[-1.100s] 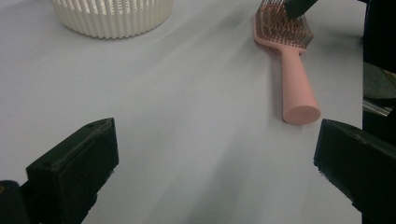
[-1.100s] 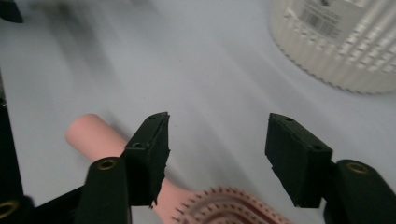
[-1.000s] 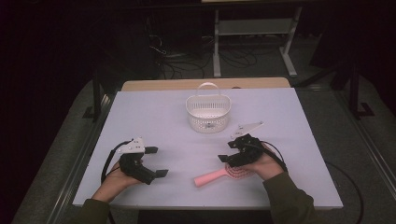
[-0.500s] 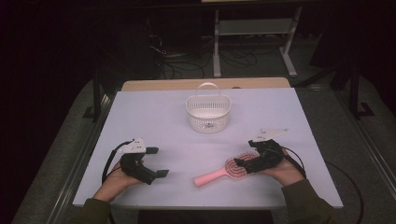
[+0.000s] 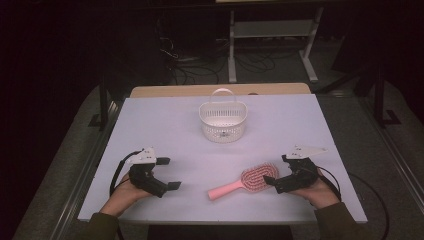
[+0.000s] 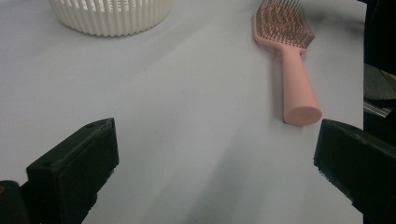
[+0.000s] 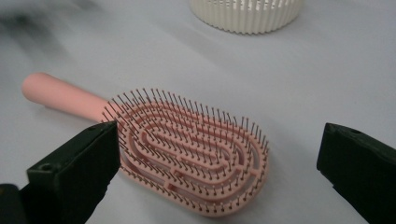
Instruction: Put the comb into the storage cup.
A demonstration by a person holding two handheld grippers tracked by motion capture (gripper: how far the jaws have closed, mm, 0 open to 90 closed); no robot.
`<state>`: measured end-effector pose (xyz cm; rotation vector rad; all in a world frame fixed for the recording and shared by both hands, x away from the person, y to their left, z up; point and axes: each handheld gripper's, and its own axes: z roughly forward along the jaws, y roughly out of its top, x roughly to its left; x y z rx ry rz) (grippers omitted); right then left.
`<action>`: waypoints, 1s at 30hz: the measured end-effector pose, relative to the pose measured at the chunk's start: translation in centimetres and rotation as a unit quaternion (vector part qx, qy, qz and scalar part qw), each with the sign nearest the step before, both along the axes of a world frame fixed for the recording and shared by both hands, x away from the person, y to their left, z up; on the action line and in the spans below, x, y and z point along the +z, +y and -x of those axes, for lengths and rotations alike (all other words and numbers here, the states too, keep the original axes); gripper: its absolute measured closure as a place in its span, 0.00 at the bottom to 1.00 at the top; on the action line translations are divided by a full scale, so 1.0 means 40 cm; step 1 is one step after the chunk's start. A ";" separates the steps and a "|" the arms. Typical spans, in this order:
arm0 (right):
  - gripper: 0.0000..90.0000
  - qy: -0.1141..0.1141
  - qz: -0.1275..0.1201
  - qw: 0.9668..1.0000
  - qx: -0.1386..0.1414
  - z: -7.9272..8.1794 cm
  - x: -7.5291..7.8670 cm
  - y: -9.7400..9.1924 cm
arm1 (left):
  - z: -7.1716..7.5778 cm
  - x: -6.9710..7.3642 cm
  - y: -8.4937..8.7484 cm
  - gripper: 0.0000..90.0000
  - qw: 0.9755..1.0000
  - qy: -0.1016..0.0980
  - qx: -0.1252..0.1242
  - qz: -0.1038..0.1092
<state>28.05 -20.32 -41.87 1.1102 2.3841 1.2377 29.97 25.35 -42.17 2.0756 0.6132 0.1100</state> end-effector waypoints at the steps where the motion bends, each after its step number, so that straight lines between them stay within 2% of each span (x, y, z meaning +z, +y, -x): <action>1: 0.00 0.000 -0.002 1.000 0.000 0.001 -0.002 -0.002 | 0.001 0.001 0.001 0.00 1.000 -0.001 0.000 0.001; 10: 0.00 -0.007 -0.011 1.000 -0.002 0.010 -0.034 -0.010 | -0.001 0.002 0.004 0.00 1.000 -0.005 0.000 0.004; 15: 0.00 -0.017 -0.017 1.000 -0.004 -0.002 -0.034 -0.010 | -0.003 0.000 0.001 0.00 1.000 -0.005 -0.001 0.003; 30: 0.00 -0.017 -0.022 1.000 0.004 -0.007 -0.030 -0.004 | -0.012 0.019 -0.018 0.00 1.000 -0.005 -0.003 0.010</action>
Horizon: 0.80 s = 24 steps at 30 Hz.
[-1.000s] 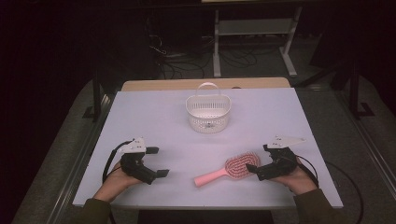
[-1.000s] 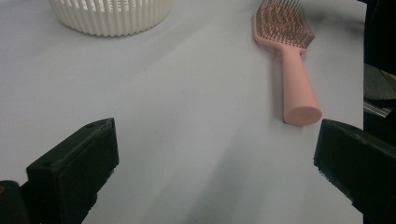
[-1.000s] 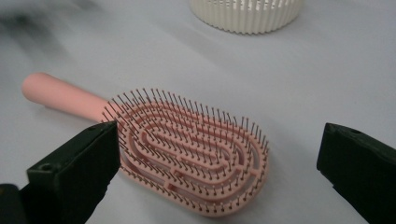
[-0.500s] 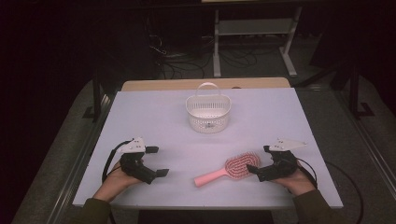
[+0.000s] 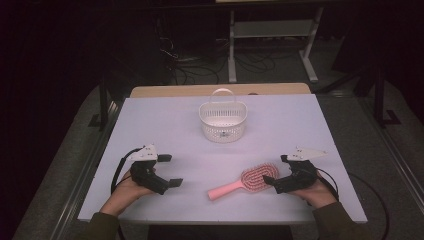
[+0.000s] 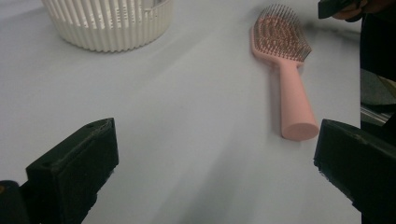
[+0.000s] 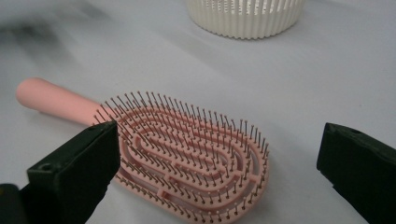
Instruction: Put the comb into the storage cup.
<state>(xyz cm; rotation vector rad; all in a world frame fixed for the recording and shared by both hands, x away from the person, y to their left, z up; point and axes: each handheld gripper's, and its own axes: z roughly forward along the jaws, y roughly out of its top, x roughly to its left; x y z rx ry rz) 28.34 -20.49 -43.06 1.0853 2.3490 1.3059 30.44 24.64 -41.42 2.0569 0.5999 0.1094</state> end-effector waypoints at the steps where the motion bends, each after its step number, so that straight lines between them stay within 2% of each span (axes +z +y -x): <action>1: 0.00 0.001 -0.001 1.000 0.001 0.000 0.000 0.000 | -0.001 0.001 -0.003 0.00 1.000 0.001 -0.002 0.001; 24: 0.00 0.000 -0.009 1.000 0.004 0.000 0.012 -0.002 | -0.010 0.023 -0.089 0.00 1.000 -0.006 -0.028 -0.002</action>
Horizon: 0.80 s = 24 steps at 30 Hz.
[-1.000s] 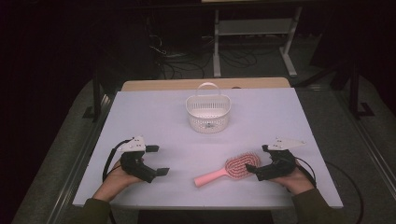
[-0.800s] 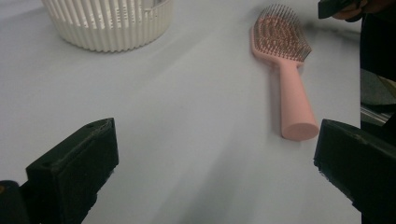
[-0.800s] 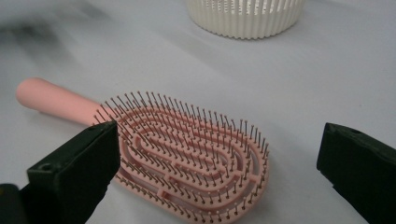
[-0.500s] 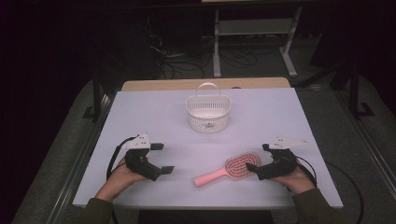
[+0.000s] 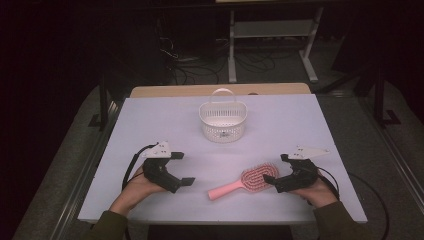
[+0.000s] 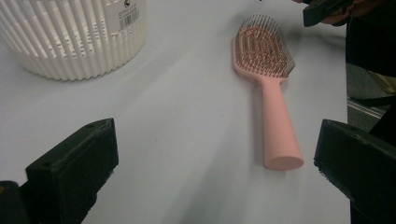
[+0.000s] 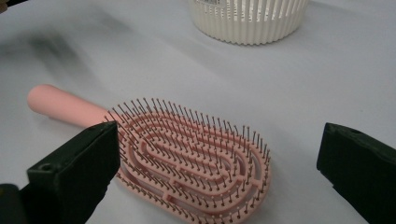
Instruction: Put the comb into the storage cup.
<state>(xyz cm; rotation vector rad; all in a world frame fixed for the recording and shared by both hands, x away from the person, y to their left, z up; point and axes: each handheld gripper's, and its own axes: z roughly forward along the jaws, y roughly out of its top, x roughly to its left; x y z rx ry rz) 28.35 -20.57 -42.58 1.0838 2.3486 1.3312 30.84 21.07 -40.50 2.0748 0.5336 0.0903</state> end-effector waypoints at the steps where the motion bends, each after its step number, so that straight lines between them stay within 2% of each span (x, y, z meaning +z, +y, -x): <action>1: 0.00 0.000 0.000 1.000 0.000 0.000 0.000 0.000 | -0.001 0.001 -0.005 0.00 1.000 0.000 -0.002 -0.002; 13: 0.00 0.002 -0.004 1.000 -0.004 -0.001 0.003 -0.003 | -0.013 0.006 -0.039 0.00 1.000 0.007 -0.010 0.005; 24: 0.00 0.009 -0.004 1.000 -0.001 -0.001 0.003 -0.003 | -0.021 0.014 -0.062 0.00 1.000 0.003 -0.019 0.014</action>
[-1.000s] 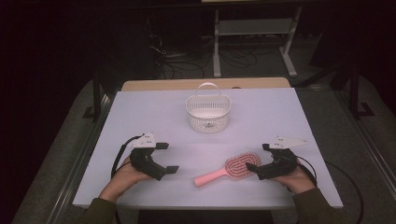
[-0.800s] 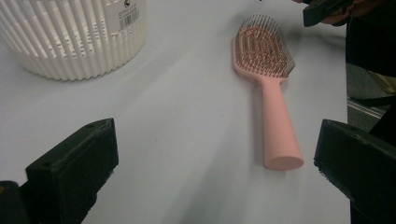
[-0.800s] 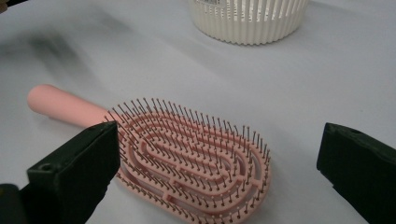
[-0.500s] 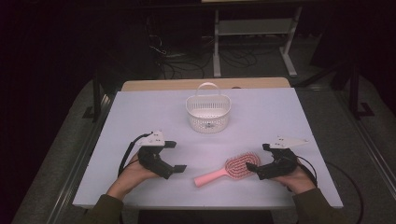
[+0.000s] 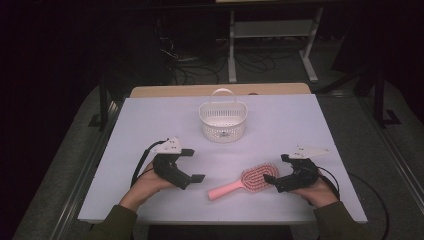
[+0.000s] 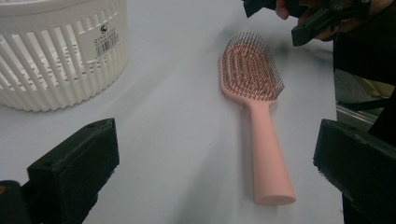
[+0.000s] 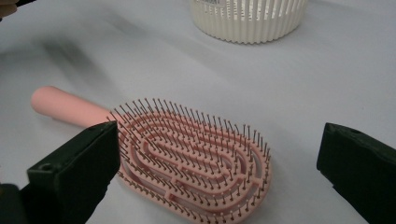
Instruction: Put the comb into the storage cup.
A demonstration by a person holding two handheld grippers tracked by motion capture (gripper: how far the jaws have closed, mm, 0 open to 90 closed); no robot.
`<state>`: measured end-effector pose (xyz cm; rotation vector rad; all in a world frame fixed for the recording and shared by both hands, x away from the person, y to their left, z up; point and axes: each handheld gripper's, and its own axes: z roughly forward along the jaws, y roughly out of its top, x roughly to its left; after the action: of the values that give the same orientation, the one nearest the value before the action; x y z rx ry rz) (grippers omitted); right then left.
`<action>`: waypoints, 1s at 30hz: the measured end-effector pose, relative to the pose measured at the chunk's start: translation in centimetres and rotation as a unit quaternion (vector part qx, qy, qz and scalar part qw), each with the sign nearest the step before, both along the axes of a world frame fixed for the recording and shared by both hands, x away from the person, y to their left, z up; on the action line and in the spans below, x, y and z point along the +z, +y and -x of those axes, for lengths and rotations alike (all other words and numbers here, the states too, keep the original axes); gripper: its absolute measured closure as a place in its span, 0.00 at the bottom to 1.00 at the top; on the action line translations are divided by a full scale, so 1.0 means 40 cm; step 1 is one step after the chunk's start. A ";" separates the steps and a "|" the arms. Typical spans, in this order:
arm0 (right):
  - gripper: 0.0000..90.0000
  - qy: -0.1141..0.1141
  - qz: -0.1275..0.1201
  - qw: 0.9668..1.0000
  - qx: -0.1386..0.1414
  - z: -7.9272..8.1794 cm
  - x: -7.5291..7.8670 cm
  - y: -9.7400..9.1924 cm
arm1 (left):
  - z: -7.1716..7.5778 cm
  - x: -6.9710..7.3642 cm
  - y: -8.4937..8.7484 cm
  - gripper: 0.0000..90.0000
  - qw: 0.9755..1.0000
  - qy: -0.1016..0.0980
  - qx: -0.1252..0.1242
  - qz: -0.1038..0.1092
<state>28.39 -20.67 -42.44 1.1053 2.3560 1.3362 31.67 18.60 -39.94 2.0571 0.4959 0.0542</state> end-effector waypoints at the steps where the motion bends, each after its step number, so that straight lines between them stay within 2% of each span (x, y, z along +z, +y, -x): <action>1: 0.00 0.001 0.001 1.000 0.001 0.000 0.000 0.000 | -0.001 0.001 -0.002 0.00 1.000 0.000 -0.001 0.000; 20: 0.00 0.006 0.006 1.000 0.006 0.000 -0.003 0.003 | -0.010 0.009 -0.047 0.01 1.000 0.003 -0.016 -0.003; 30: 0.00 0.007 0.005 1.000 0.006 0.000 -0.002 0.002 | -0.013 0.013 -0.080 0.01 1.000 -0.002 -0.028 -0.005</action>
<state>28.40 -20.59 -42.54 1.1015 2.3809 1.3227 32.21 15.39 -39.41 2.0798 0.4356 0.0268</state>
